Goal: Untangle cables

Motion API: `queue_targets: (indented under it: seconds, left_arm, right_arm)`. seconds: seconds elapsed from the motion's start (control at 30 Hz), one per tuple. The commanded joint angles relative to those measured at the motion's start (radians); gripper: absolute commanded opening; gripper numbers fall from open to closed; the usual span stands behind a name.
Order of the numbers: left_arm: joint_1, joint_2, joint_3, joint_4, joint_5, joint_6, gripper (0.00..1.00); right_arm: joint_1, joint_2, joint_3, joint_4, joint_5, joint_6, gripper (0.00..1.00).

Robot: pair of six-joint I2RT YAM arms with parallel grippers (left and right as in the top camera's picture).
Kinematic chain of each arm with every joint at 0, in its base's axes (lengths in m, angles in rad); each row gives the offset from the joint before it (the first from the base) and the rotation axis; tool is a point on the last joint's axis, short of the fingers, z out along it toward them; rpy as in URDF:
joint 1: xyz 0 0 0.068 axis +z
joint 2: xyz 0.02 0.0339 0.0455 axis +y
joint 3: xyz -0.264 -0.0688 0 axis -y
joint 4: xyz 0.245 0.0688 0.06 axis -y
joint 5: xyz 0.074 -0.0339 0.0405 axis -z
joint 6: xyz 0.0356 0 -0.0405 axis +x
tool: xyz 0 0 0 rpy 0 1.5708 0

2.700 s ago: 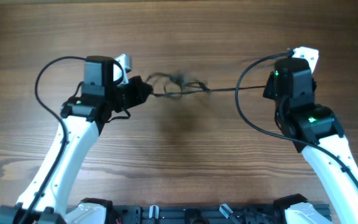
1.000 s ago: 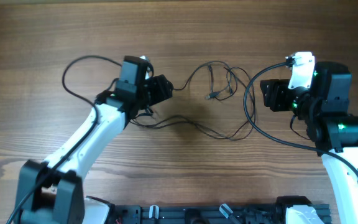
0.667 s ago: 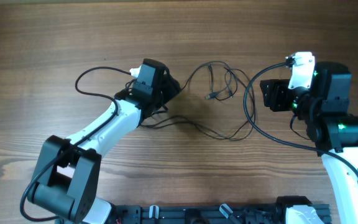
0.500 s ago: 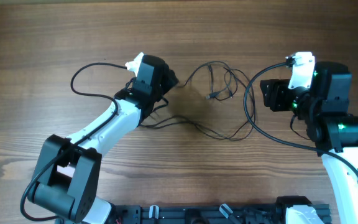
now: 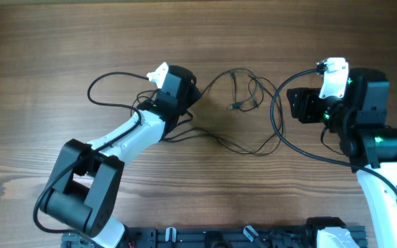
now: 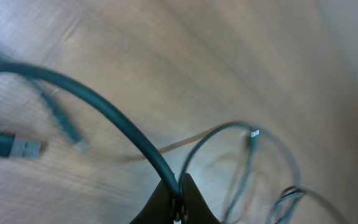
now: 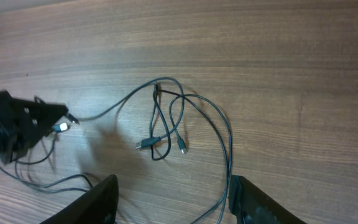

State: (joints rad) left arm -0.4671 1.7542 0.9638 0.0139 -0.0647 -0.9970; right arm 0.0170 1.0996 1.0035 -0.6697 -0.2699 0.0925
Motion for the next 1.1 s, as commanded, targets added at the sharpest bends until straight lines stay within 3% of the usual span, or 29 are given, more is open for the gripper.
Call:
queue_targets:
  seconds: [0.0,0.3,0.43,0.73,0.97,1.03,1.07]
  left_arm:
    - [0.035,-0.099,0.008,0.121,0.09,0.061,0.04]
    - [0.097,-0.443,0.028,0.147,0.305,0.077,0.04]
    - [0.124,-0.543,0.028,0.146,0.319,0.077,0.04]
    - [0.137,-0.582,0.027,0.079,0.319,0.108,0.04]
    - [0.145,-0.582,0.027,0.052,0.319,0.13,0.04]
    - [0.16,-0.582,0.027,0.021,0.318,0.13,0.04]
    - [0.171,-0.582,0.027,0.002,0.318,0.13,0.04]
  right_arm:
    - [0.002,0.007,0.013,0.006,-0.021,0.016,0.61]
    - [0.002,0.008,0.013,0.052,-0.117,0.014,0.64]
    - [0.003,0.031,0.005,0.051,-0.202,0.012,0.65]
    - [0.097,0.28,-0.004,0.045,-0.283,-0.018,0.66]
    - [0.175,0.475,-0.004,0.234,-0.282,-0.003,0.66]
    - [0.19,0.515,-0.004,0.271,-0.277,0.01,0.6]
    - [0.196,0.535,-0.004,0.282,-0.266,0.028,0.47]
